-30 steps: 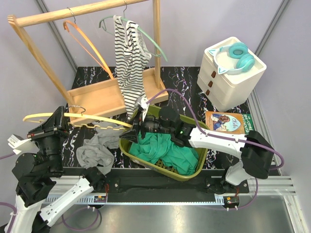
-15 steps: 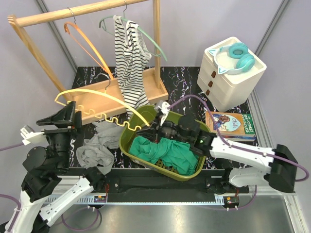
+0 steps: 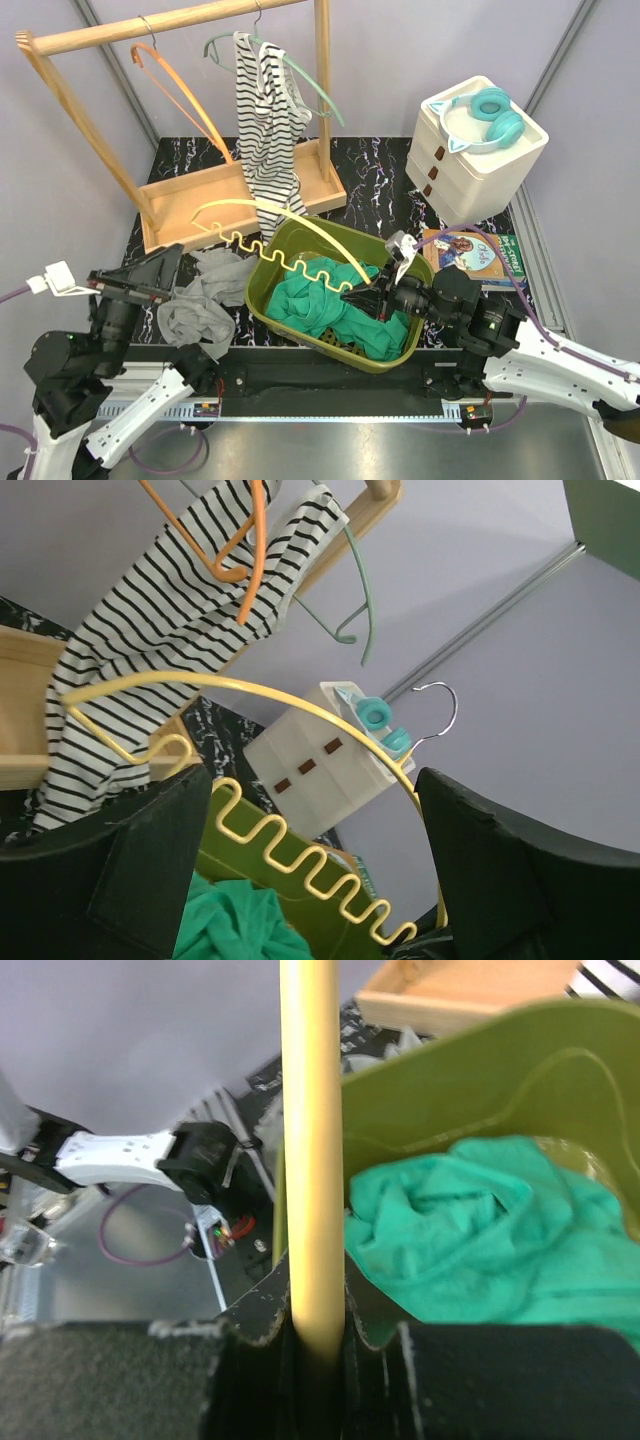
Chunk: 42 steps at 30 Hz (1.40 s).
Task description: Remove the tank top from the hanger
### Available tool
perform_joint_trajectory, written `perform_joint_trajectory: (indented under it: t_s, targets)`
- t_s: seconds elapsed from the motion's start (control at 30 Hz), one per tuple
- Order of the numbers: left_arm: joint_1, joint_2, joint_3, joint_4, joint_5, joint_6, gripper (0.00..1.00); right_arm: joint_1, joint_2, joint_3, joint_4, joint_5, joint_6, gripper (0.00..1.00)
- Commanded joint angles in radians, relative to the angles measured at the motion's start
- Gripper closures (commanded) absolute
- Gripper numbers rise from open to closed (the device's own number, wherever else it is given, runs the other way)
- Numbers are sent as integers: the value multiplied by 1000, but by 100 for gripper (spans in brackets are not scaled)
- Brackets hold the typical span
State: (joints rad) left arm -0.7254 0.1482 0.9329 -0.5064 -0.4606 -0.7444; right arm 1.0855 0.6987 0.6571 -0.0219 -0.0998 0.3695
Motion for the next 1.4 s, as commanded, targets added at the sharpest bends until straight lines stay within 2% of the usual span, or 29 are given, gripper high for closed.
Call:
perform_joint_trajectory:
  t_s: [0.0, 0.1, 0.33, 0.47, 0.57, 0.7, 0.83, 1.13, 1.27, 1.37]
  targets:
    - [-5, -71, 26, -70, -91, 145, 10, 1, -12, 47, -114, 172, 14, 100]
    - [-5, -99, 26, -84, -128, 180, 10, -1, 57, 120, -171, 317, -7, 100]
    - [-6, -69, 38, -127, -118, 221, 9, -33, 362, 416, -174, 405, -167, 100]
    - [-8, -56, 35, -142, -78, 221, 9, -94, 504, 599, -171, 381, -253, 100]
    - [-6, -68, 23, -152, -55, 211, 9, -172, 602, 728, -170, 307, -268, 100]
    - [-6, -101, -18, -155, -36, 185, 9, -206, 750, 884, -153, 235, -342, 100]
    - [-6, -113, -36, -167, -12, 172, 9, -210, 870, 1076, -150, 206, -431, 100]
    - [-8, -131, -114, -185, 39, 91, 9, -211, 1133, 1440, -159, 187, -454, 100]
    - [-8, -125, -147, -207, 42, 62, 9, -211, 1261, 1628, -249, 167, -445, 100]
    - [-6, -98, -143, -271, -16, 5, 9, -211, 1360, 1769, -329, 160, -431, 100]
